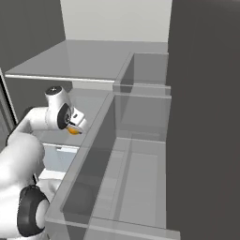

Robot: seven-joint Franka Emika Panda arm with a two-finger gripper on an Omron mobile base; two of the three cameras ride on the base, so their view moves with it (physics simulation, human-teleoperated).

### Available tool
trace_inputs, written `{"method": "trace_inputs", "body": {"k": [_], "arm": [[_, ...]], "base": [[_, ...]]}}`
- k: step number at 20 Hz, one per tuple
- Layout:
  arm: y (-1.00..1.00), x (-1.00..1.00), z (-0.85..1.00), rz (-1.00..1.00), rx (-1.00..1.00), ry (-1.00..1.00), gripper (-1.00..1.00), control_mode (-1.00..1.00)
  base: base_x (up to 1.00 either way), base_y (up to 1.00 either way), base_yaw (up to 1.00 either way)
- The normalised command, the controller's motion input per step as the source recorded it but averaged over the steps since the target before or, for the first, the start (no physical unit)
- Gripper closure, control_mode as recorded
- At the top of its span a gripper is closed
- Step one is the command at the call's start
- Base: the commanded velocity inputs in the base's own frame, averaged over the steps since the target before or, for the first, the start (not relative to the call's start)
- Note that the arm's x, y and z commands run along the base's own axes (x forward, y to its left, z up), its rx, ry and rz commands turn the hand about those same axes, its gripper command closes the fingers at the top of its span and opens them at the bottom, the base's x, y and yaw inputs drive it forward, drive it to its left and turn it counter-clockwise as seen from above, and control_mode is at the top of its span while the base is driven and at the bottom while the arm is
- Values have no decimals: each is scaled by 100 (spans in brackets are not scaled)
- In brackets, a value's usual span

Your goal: Open the fridge, remove the orange, carrot, and steak, and place them on any counter.

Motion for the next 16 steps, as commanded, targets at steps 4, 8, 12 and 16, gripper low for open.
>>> {"method": "trace_inputs", "body": {"k": [4, 8, 12, 16], "arm": [[-32, -78, 89, -4, 0, 8, 100, -100], [-18, -78, 84, 0, 0, 6, 100, -100], [-12, -74, 72, 0, 0, 3, 100, -100], [-4, -72, 29, 0, 0, 0, 100, -100]], "base": [[0, 0, 0], [0, 0, 0], [0, 0, 0], [0, 0, 0]]}}
